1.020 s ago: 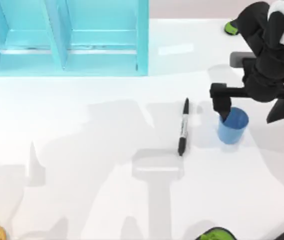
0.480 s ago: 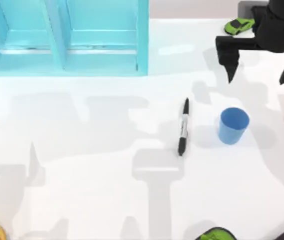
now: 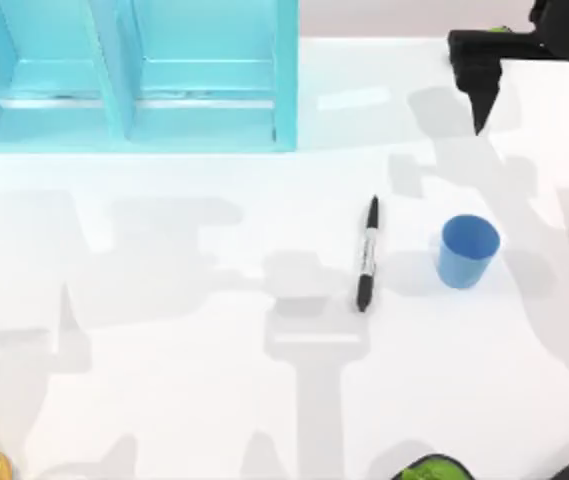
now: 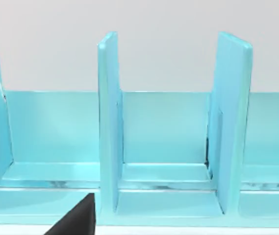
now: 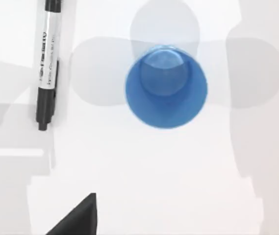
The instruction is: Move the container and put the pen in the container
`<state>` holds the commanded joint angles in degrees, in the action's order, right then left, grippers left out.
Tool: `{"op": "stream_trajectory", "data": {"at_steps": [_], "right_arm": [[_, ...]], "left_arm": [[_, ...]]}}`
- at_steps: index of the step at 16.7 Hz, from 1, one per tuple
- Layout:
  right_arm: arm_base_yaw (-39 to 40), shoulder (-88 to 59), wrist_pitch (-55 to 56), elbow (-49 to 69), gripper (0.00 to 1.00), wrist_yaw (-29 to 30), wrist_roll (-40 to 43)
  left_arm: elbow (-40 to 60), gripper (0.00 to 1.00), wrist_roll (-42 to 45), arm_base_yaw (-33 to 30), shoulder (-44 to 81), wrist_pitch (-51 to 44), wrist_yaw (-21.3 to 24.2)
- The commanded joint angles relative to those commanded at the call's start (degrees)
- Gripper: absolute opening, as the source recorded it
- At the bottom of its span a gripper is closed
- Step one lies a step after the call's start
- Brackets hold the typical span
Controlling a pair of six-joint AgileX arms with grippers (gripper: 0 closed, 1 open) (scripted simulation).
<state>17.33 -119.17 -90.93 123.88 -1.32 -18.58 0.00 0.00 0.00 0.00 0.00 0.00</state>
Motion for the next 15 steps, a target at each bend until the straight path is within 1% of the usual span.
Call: {"op": "stream_trajectory", "data": {"at_steps": [3, 5, 7, 12, 15], "right_arm": [[0.7, -0.9, -0.2, 0.7, 1.0, 0.2, -0.7], [2.3, -4.1, -1.4, 4.0, 1.0, 1.0, -3.1], [4.8, -9.7, -3.3, 9.7, 1.0, 2.2, -6.8], [12.0, -27.9, -8.8, 28.3, 1.0, 5.8, -18.6], [15.6, -36.0, -11.1, 36.6, 1.0, 7.8, -24.7]], "left_arm": [[0.0, 1.0, 0.0, 0.0, 0.0, 0.0, 0.0], [0.0, 1.0, 0.0, 0.0, 0.0, 0.0, 0.0], [0.0, 1.0, 0.0, 0.0, 0.0, 0.0, 0.0], [0.0, 1.0, 0.0, 0.0, 0.0, 0.0, 0.0], [0.0, 1.0, 0.0, 0.0, 0.0, 0.0, 0.0]]}}
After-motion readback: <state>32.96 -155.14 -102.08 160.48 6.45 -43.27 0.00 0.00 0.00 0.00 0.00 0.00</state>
